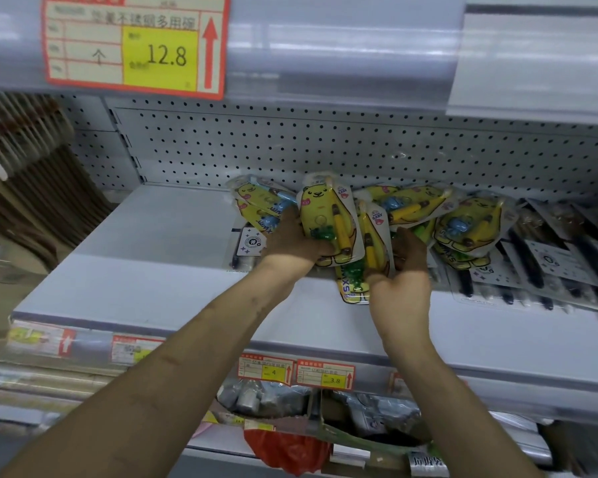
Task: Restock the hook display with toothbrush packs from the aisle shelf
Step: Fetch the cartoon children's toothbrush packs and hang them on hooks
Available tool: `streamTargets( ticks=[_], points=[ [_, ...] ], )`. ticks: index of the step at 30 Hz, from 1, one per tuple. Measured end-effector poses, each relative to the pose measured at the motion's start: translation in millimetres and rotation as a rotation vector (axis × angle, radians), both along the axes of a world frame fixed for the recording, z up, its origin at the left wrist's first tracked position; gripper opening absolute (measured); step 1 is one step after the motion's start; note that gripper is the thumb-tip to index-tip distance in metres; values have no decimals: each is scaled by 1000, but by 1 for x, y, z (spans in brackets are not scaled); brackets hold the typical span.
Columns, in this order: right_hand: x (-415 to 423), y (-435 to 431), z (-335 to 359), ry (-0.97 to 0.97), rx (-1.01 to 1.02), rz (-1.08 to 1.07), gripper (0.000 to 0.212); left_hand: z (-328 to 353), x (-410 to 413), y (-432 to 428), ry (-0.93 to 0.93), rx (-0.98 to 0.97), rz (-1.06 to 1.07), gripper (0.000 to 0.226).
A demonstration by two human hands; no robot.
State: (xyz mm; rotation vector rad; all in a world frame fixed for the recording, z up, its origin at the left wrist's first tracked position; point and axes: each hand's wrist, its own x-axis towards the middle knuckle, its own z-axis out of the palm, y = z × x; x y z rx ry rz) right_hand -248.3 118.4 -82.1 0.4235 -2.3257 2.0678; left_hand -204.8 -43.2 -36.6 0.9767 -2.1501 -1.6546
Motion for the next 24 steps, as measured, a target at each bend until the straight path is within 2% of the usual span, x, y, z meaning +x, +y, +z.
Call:
streamTargets(
  ticks=[4, 9, 12, 15, 20, 24],
  points=[
    [5, 3, 8, -60, -20, 5, 68, 13, 13, -1, 125, 124, -52, 57],
    [17, 9, 28, -180, -126, 52, 62, 27, 38, 0, 173, 322, -176, 57],
    [30, 18, 41, -251, -138, 57, 64, 37, 58, 9, 235, 437, -176, 51],
    [46, 32, 55, -331, -149, 29, 53, 44, 81, 18, 249, 526, -188, 43],
    [85, 65, 75, -357, -137, 41, 45, 46, 120, 35, 225, 537, -180, 38],
    [119, 109, 86, -427, -150, -17, 44, 51, 146, 63, 222, 502, -247, 55]
  ],
)
